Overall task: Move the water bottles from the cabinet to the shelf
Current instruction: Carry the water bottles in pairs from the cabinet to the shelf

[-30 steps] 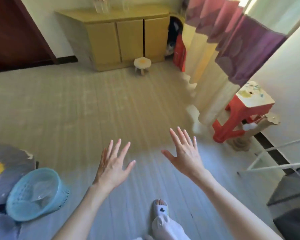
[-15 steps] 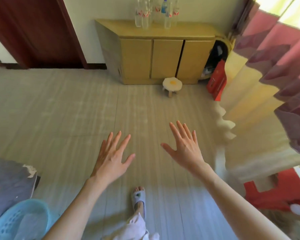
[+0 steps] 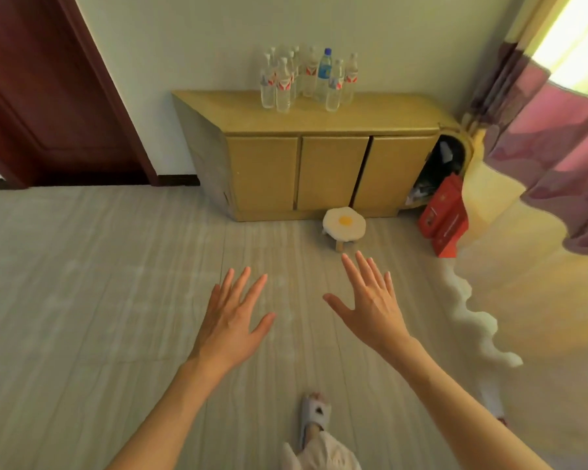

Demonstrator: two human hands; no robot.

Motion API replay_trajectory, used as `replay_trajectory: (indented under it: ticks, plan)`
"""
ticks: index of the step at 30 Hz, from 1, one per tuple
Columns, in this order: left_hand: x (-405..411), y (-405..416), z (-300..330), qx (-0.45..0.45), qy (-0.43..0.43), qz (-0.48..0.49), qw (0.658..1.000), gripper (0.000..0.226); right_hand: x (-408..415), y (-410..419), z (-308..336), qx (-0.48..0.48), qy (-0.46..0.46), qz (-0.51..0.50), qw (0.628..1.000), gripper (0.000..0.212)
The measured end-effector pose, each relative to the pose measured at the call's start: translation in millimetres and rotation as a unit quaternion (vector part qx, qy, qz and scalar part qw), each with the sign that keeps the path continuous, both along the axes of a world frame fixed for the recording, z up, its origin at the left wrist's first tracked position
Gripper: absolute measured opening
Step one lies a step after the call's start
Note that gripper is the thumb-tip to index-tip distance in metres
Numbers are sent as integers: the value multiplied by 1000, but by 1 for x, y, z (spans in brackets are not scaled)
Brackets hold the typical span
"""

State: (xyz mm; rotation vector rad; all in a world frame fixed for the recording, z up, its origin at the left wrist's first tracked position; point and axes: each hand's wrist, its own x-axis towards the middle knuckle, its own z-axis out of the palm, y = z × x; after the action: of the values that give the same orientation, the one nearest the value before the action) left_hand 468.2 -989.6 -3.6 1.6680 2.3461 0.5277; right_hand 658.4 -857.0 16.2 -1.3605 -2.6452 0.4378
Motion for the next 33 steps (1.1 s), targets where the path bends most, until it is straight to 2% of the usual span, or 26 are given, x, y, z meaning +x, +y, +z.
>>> replay_trajectory:
  ticks: [4, 11, 18, 24, 33]
  plan:
    - [-44, 84, -10, -20, -4, 24, 1000, 83, -47, 100, -11, 1, 6, 28, 1000, 76]
    - [-126, 247, 27, 28, 10, 45, 999, 77, -136, 271, 17, 31, 53, 59, 996, 74]
    - [-209, 358, 13, 0, -6, 53, 999, 78, -228, 391, 9, 15, 18, 84, 996, 74]
    - [-311, 464, -8, -17, -16, 40, 999, 78, -320, 493, -11, 7, 13, 61, 998, 74]
    - [-448, 625, 12, -12, 0, -2, 1000, 68, -444, 633, -7, -31, 54, -7, 998, 70]
